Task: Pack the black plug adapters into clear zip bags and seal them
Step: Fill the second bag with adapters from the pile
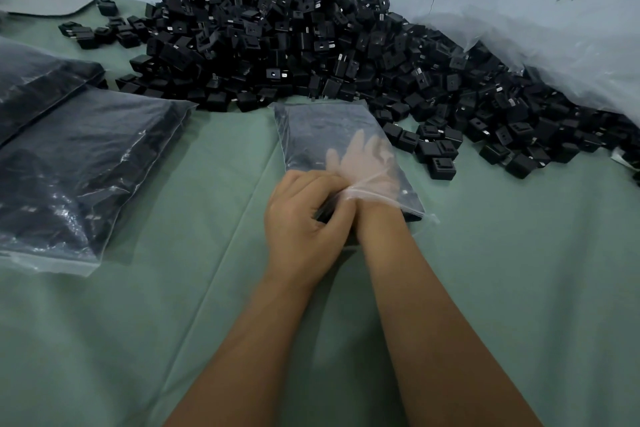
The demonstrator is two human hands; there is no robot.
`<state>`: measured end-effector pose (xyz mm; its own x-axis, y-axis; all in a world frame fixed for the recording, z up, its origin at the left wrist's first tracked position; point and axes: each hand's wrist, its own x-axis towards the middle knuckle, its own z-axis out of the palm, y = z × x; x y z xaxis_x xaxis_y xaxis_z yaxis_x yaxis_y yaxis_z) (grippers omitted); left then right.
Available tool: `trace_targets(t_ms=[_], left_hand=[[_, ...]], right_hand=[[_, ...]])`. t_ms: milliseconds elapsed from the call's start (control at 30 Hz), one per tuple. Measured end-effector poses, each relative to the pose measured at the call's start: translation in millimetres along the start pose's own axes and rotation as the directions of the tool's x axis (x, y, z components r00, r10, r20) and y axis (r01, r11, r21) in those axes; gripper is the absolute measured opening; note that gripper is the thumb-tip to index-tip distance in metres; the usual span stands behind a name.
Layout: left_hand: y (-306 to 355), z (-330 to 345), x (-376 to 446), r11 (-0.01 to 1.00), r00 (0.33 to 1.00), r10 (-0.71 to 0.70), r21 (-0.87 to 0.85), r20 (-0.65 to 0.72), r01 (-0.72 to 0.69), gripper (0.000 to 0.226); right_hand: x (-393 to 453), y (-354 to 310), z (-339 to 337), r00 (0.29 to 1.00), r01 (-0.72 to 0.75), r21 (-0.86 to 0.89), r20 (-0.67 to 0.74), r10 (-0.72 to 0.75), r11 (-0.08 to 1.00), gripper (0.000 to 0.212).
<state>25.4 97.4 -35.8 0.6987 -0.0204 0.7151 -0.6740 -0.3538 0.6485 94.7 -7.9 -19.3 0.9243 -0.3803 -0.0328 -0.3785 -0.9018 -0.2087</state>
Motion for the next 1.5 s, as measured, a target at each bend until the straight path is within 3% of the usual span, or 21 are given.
trace_targets(t_ms=[100, 200, 267, 333, 400, 433, 533, 733, 833, 933, 1000, 1100, 1167, 1233, 1333, 1400, 1500], left_hand=[[-0.4, 0.4, 0.0, 1.000, 1.000, 0.007, -0.001, -0.012, -0.007, 0.011], [0.0, -0.6, -0.1, 1.000, 1.000, 0.011, 0.009, -0.012, -0.010, 0.012], [-0.4, -1.3, -0.5, 1.000, 1.000, 0.012, 0.022, -0.008, -0.012, 0.012], [-0.7, -1.8, -1.3, 0.999, 1.000, 0.019, 0.034, -0.001, -0.019, 0.012], [-0.4, -2.0, -1.5, 0.999, 1.000, 0.025, 0.045, -0.003, -0.025, 0.011], [-0.3, -2.0, -1.3, 0.998, 1.000, 0.028, 0.048, -0.006, -0.027, 0.011], [-1.5, -1.6, -1.0, 0.999, 1.000, 0.013, 0.040, -0.008, -0.013, 0.014], [-14.8, -2.4, 1.7, 0.984, 0.984, -0.163, -0.065, 0.071, 0.167, 0.034], [-26.5, -4.3, 3.0, 0.959, 0.950, -0.282, 0.021, 0.138, 0.281, 0.039], [-33.6, -7.9, 1.8, 0.915, 0.896, -0.401, 0.132, 0.190, 0.381, 0.044], [-34.2, -9.2, 0.6, 0.910, 0.885, -0.409, 0.177, 0.225, 0.375, 0.051], [-31.7, -9.6, -0.2, 0.916, 0.892, -0.389, 0.199, 0.232, 0.348, 0.058], [-31.3, -9.9, -0.4, 0.920, 0.895, -0.379, 0.201, 0.233, 0.337, 0.060], [-32.1, -9.7, -0.4, 0.924, 0.901, -0.362, 0.218, 0.238, 0.313, 0.058], [-32.4, -8.7, -0.4, 0.924, 0.906, -0.356, 0.230, 0.228, 0.305, 0.056], [-32.1, -8.7, -0.6, 0.921, 0.905, -0.365, 0.228, 0.220, 0.316, 0.053], [-31.2, -8.9, 0.3, 0.920, 0.906, -0.368, 0.226, 0.211, 0.321, 0.047]], right_hand=[[-8.9, 5.3, -1.4, 0.995, 0.062, -0.134, 0.080, -0.052, 0.989, 0.059], [-36.6, 7.7, -7.2, 0.962, 0.263, -0.357, 0.168, -0.215, 0.896, 0.021], [-56.6, 18.0, -9.6, 0.926, 0.375, -0.321, 0.081, -0.370, 0.869, 0.015], [-73.9, 34.3, -7.6, 0.871, 0.473, -0.095, -0.103, -0.481, 0.876, 0.011], [-89.2, 46.5, -7.7, 0.833, 0.532, 0.131, -0.258, -0.489, 0.836, 0.022], [-95.2, 50.2, -7.2, 0.831, 0.534, 0.140, -0.266, -0.488, 0.834, 0.033], [-99.7, 59.5, 6.3, 0.874, 0.470, -0.039, -0.121, -0.471, 0.882, 0.061], [-73.0, 49.2, 23.9, 0.891, 0.440, -0.052, -0.102, -0.443, 0.897, 0.050], [-58.6, 38.3, 22.7, 0.893, 0.431, -0.056, -0.119, -0.435, 0.901, 0.050], [-54.9, 35.7, 23.1, 0.878, 0.446, -0.025, -0.182, -0.443, 0.895, 0.058], [-58.2, 36.5, 22.4, 0.852, 0.479, 0.007, -0.246, -0.462, 0.878, 0.059], [-67.3, 39.7, 17.8, 0.775, 0.566, 0.111, -0.409, -0.482, 0.817, 0.040], [-73.9, 45.7, 14.9, 0.668, 0.641, 0.143, -0.588, -0.457, 0.754, 0.023], [-77.8, 52.2, 12.1, 0.544, 0.706, 0.133, -0.732, -0.411, 0.696, 0.020], [-75.8, 59.0, 7.6, 0.447, 0.716, 0.159, -0.853, -0.271, 0.680, 0.024], [-69.5, 68.4, 3.5, 0.459, 0.661, 0.259, -0.882, -0.106, 0.705, 0.026], [-54.4, 95.7, -0.9, 0.592, 0.440, 0.468, -0.793, 0.145, 0.766, 0.021]])
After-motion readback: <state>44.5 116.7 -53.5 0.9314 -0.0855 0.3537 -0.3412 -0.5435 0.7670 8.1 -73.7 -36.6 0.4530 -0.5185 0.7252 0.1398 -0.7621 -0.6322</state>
